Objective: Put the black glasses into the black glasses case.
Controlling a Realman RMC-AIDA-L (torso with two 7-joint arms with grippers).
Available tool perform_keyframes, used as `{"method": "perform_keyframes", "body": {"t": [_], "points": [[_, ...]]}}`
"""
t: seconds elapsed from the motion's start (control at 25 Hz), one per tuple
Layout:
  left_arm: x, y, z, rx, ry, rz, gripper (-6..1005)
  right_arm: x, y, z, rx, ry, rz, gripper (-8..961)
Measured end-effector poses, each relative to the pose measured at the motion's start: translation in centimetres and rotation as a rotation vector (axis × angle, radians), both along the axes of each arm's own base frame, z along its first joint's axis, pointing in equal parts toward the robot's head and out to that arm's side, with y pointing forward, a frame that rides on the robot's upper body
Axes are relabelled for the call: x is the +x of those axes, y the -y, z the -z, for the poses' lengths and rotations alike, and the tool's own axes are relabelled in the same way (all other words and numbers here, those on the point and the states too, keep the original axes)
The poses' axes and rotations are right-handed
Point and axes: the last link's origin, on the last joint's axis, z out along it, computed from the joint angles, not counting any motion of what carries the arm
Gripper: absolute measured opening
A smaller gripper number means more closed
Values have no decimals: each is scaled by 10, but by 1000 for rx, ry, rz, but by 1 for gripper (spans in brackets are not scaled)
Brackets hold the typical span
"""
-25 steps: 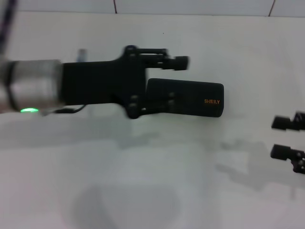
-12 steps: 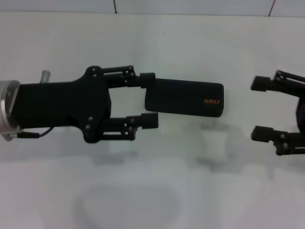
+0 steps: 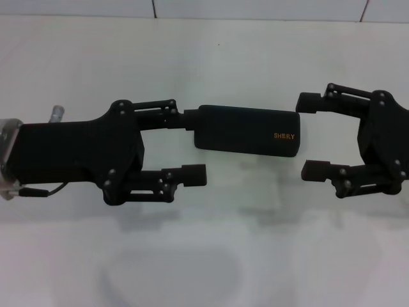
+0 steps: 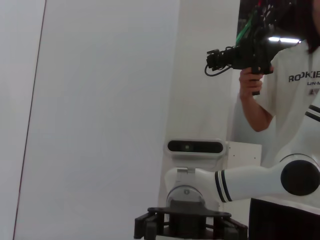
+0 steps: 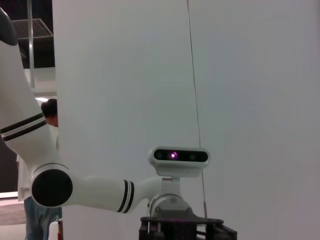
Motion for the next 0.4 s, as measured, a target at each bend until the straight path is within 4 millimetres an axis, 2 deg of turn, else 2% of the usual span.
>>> {"method": "perform_keyframes", "body": {"t": [0.4], "points": [[-8, -1, 0, -15, -18, -26, 713, -2, -1, 5, -18, -7, 4, 883]]}}
